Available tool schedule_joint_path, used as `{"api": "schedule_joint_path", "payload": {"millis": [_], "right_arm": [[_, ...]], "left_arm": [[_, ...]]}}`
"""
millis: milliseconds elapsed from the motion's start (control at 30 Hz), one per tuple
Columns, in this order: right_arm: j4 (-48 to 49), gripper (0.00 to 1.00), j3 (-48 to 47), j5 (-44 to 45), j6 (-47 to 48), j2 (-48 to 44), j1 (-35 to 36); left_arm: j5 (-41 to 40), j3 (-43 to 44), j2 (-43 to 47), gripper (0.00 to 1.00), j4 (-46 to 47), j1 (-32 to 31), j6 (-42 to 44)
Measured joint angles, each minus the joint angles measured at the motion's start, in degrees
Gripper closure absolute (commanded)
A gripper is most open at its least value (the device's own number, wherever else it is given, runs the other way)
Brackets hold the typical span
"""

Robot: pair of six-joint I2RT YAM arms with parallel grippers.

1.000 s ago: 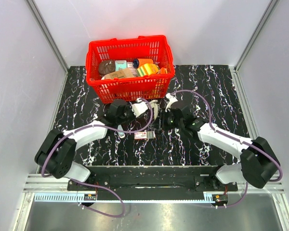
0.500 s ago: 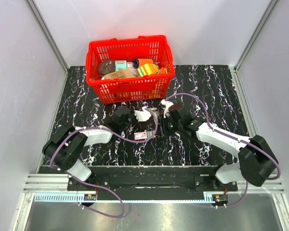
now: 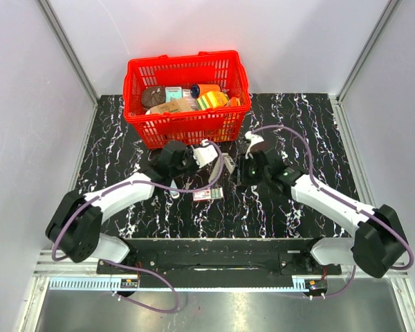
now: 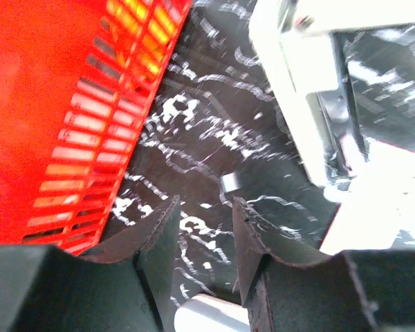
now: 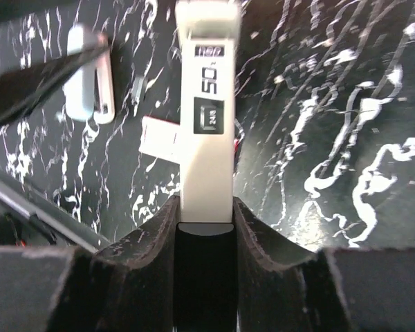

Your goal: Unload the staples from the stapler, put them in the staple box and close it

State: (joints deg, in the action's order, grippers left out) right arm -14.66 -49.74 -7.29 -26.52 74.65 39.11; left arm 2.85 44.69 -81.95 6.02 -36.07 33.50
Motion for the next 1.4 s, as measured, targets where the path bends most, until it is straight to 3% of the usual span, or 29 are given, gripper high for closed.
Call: {"api": "schedule_joint_path", "payload": {"millis": [100,267,500,800,1033,1200,1300,1400], "right_arm": [[-2.9,1.00,-1.9,3.5,-1.0,-2.0,-2.5],[-8.9,1.00,-5.2,8.4,-0.5,-3.3,-6.4],[-12.1,1.00,-8.8,12.3,2.4,-2.0,-10.4],[-12.4,0.98,-11.6,19.3,7.5,10.3,-11.7],[-12.6,0.51,-11.6,21.9,7.0,18.9,-11.8],[-10.4,0.25,-11.5,22.9,5.5,19.2,-11.8],[-9.6,0.18,-10.8,22.8,4.5,18.1,-11.8],[-9.2,0.20,-8.0,22.7,3.0,12.9,-11.0]], "left_arm": [[6.7,3.8,2.9,0.53,-6.3,0.0,-3.8],[13.3,5.8,4.0,0.53,-14.1,0.2,-7.1],[14.6,5.7,4.0,0.53,-19.6,3.8,-8.3],[13.0,5.3,4.0,0.53,-20.5,5.4,-7.6],[9.2,4.3,2.4,0.53,-20.2,8.3,-5.7],[7.0,3.5,0.8,0.52,-20.2,10.3,-4.5],[6.9,3.5,0.2,0.53,-20.3,11.2,-3.9],[6.9,3.5,-0.4,0.53,-20.0,11.6,-3.4]]}}
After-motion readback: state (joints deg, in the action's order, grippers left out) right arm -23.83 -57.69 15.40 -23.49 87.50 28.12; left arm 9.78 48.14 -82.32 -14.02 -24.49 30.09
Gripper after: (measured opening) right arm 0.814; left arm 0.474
